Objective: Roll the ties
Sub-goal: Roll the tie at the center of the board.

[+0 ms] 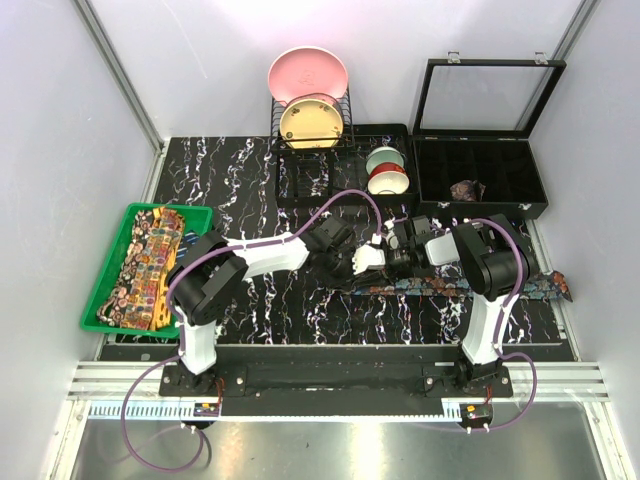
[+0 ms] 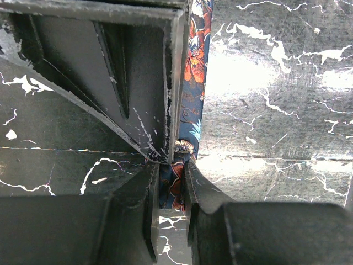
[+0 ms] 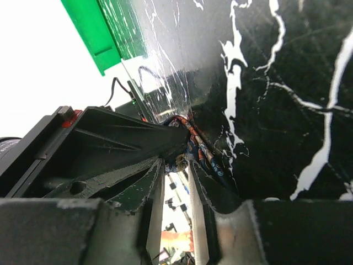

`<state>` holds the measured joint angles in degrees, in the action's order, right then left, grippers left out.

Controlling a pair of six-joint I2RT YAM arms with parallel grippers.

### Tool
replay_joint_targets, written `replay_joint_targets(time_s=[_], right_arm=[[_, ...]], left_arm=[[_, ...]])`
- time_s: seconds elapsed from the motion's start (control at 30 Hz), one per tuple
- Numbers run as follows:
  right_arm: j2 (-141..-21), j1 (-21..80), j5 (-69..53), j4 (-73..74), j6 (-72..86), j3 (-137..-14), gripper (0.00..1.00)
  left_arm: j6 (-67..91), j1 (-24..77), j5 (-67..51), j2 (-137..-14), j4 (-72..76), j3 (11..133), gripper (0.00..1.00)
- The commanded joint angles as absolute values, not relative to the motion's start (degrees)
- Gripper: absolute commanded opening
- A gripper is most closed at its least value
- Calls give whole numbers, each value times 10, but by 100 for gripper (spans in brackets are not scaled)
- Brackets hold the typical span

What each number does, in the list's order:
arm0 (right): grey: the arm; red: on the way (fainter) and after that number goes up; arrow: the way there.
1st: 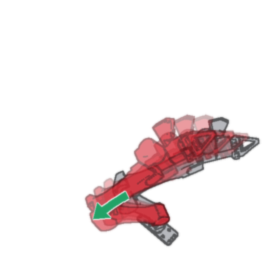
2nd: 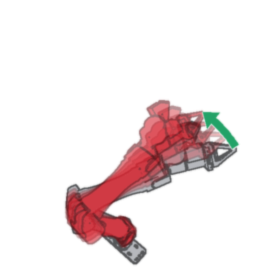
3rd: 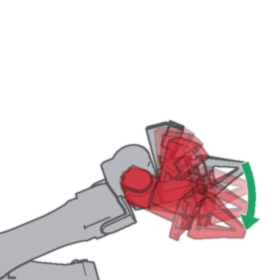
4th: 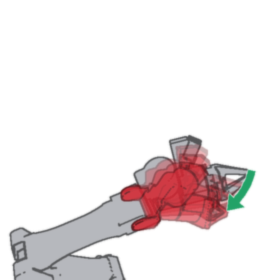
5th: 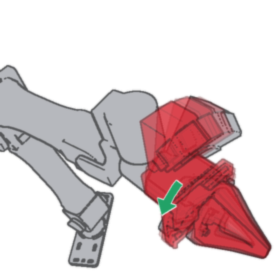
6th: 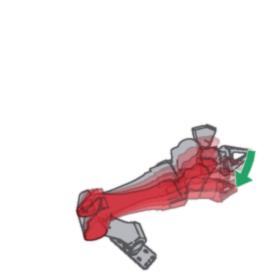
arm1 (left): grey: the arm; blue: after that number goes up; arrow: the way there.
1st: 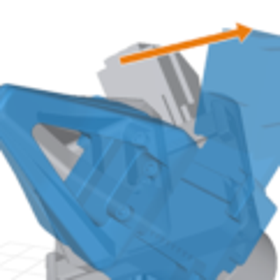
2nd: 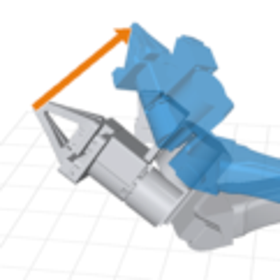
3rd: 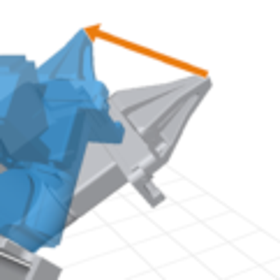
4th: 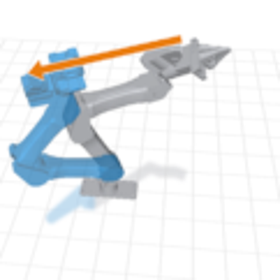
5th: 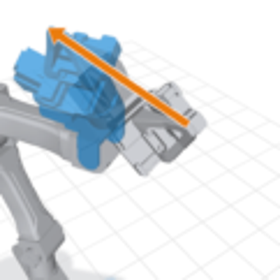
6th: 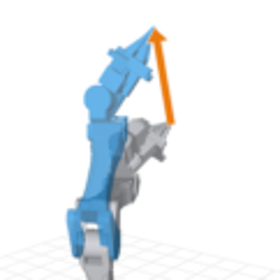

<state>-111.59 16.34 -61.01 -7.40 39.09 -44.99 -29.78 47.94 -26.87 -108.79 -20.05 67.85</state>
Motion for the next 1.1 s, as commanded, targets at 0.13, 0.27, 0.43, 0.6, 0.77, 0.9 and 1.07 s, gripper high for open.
replay_joint_targets(time_s=[0.13, 0.27, 0.43, 0.6, 0.77, 0.9, 1.07], right_arm=[[-1091, 192, -606, -125, 417, -451, 29], [-1092, 201, -606, -129, 418, -451, 24], [-1080, 201, -616, -148, 418, -439, 19], [-1073, 201, -630, -192, 451, -425, 20], [-1058, 201, -647, -222, 459, -406, 21], [-1059, 202, -652, -228, 461, -402, 21], [-1054, 201, -644, -219, 438, -400, 22]], left_arm=[[-305, 486, -269, -1128, -239, 651, 17], [-307, 485, -271, -1123, -238, 650, 18], [-306, 483, -274, -1125, -237, 649, 17], [-304, 482, -279, -1123, -235, 646, 18], [-303, 479, -280, -1122, -235, 647, 17], [-303, 478, -280, -1123, -236, 648, 17], [-301, 476, -280, -1121, -236, 648, 18]])
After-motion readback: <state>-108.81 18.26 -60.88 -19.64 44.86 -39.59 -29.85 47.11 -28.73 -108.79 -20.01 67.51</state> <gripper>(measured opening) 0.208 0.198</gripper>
